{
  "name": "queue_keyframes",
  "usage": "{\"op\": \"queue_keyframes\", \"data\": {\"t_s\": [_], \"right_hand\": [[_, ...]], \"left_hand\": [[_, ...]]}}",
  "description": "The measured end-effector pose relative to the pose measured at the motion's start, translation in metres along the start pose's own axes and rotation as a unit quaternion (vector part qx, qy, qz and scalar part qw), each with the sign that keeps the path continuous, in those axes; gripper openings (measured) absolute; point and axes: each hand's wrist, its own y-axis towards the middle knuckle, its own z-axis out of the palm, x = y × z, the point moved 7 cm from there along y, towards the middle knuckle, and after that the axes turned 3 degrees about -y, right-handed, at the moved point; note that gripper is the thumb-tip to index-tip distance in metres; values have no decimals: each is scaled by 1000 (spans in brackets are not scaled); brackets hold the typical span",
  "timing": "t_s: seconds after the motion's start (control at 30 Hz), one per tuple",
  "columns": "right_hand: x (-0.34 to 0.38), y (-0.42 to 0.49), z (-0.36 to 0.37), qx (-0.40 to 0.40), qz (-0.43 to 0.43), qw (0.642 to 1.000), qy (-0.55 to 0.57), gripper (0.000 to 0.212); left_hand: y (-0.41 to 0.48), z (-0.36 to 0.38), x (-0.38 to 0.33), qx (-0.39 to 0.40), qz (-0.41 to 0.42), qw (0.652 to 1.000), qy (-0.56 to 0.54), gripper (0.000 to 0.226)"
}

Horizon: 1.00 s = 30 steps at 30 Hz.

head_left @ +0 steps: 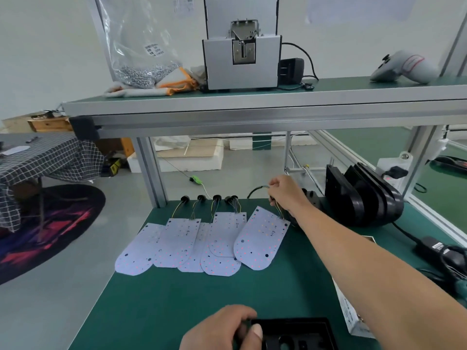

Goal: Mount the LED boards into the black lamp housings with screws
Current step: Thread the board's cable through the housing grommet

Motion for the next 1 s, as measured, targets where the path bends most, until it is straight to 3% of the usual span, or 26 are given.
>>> {"op": "queue_keyframes", "data": {"t_s": [0.1,0.27,0.37,0.43,0.53,0.77,0.87,1.0], "right_hand": [[12,-15,-20,-9,-43,999,18,27],[39,-55,-54,-16,-87,989,118,32],[57,-92,-75,-5,-144,976,162,35],[64,-116,-89,-9,-175,969,173,36],[71,-147,-113,-30,-224,952,205,33],[85,-203,-141,-66,-269,918,284,29],[83,-227,-145,-54,-271,908,314,27],[83,-262,-148,-19,-291,886,359,26]], "left_hand": [[-5,-3,1,-63,-4,998,-29,31],[-9,-7,-3,-70,11,997,-41,26],[-8,-8,-1,-59,-2,997,-42,7],[-9,-10,1,-55,-7,998,-42,9],[-9,-10,3,-62,0,997,-42,30],[-9,-9,11,-93,-43,992,-72,9],[-10,-11,14,-117,-62,984,-116,21],[-9,-14,12,-147,-58,975,-155,54]]}}
